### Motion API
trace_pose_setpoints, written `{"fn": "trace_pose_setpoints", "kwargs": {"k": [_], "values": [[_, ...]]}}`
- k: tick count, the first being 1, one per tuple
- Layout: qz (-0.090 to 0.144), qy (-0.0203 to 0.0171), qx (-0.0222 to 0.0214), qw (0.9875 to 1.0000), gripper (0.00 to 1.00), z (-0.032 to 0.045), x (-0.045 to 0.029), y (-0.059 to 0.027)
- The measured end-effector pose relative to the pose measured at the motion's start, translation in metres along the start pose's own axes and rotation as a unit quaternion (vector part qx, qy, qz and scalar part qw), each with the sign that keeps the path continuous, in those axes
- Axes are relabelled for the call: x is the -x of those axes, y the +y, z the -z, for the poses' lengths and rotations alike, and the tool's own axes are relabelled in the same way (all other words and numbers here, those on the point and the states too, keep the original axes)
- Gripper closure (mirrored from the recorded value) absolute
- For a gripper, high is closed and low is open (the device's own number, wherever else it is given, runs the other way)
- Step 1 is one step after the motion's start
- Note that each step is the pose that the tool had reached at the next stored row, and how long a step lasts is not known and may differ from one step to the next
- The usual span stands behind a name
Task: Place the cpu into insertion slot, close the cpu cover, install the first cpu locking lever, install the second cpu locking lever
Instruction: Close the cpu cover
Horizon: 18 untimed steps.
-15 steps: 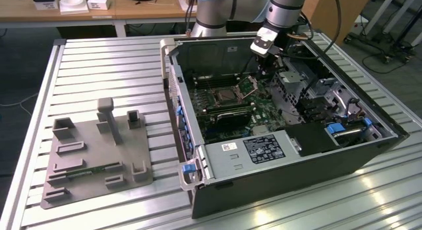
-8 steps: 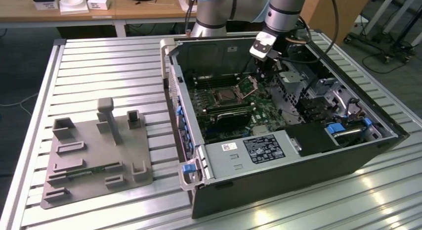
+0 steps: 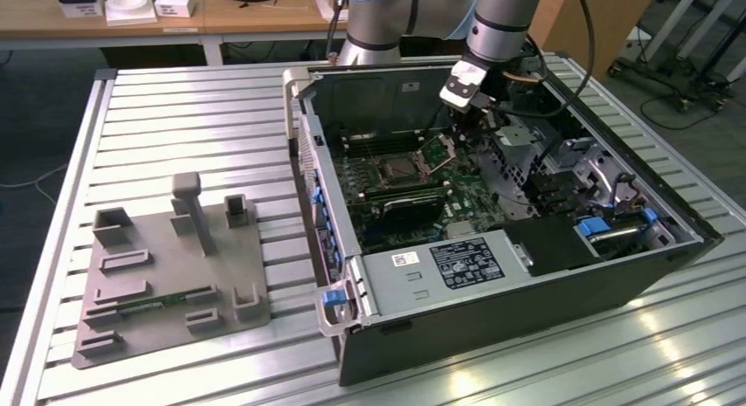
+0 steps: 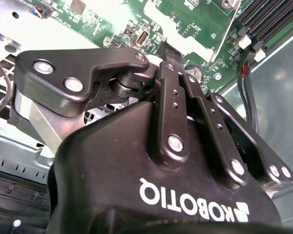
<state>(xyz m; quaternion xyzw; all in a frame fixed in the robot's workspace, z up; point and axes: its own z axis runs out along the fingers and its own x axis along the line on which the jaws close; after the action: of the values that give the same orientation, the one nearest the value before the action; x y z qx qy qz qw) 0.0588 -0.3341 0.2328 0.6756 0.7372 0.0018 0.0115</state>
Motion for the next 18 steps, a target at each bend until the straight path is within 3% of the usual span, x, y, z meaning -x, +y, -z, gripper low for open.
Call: {"fn": "trace_pose_setpoints", "kwargs": {"k": [8, 18], "values": [[0.0, 0.0, -0.0001, 1.0, 0.9, -0.0001, 0.0, 0.0], [0.0, 0.0, -0.0001, 1.0, 0.9, -0.0064, -0.0002, -0.001]]}}
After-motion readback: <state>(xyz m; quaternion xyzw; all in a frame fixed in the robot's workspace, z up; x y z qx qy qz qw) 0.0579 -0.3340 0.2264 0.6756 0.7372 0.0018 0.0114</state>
